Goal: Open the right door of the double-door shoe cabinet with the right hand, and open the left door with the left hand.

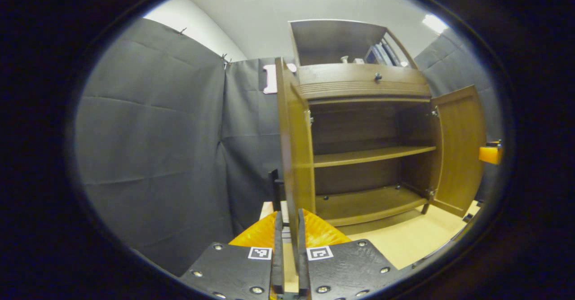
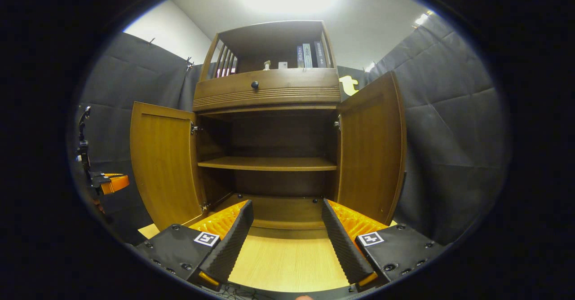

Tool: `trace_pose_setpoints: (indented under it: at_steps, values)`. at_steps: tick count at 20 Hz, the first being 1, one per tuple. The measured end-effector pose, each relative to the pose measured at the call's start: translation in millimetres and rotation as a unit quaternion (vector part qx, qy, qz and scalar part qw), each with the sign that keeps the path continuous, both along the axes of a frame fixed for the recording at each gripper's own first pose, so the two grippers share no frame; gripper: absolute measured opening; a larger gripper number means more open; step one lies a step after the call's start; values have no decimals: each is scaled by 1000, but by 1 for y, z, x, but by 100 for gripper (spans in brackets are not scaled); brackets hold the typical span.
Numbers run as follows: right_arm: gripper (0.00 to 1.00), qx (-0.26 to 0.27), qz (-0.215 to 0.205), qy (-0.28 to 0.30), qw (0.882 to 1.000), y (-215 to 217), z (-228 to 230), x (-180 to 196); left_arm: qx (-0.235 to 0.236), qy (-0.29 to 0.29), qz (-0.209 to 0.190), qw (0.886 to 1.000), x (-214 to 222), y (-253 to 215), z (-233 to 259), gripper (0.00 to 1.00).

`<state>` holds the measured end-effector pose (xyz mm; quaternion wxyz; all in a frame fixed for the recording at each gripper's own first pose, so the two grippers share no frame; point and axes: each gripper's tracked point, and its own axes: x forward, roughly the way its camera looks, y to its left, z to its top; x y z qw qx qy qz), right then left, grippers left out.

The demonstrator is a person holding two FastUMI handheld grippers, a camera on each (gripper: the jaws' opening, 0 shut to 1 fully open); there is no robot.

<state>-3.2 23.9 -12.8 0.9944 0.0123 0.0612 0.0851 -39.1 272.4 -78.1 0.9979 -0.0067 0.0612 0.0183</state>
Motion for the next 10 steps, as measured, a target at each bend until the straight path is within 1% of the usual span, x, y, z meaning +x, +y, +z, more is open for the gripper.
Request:
trace_pose_setpoints:
  at_steps: [1,2,3,4,6,7,8,9,10]
  values:
    - [96,0,-1,-2,1000,-4,3,-4,-3,-2,-6,1000,-8,-13,6,13]
    - [96,2,0,-3,1000,-6,5,-9,-5,-5,-13,1000,-14,-25,12,17]
    - [94,5,0,-4,1000,-8,6,-13,-6,-10,-19,1000,-20,-36,21,13]
    - [94,6,-2,-6,1000,-11,7,-16,-4,-15,-22,1000,-25,-43,29,17]
    - [94,5,-11,-6,1000,-21,8,-24,-3,-21,-28,999,-35,-58,38,17]
    - [95,5,-13,-6,1000,-24,8,-29,-3,-25,-30,999,-39,-65,42,17]
    - [96,6,-13,-6,1000,-25,8,-31,-3,-28,-29,999,-43,-67,45,14]
    - [96,5,-14,-5,1000,-28,8,-33,-4,-32,-24,999,-46,-69,49,17]
    - [96,3,-14,-4,1000,-31,7,-35,-5,-33,-21,999,-51,-69,50,16]
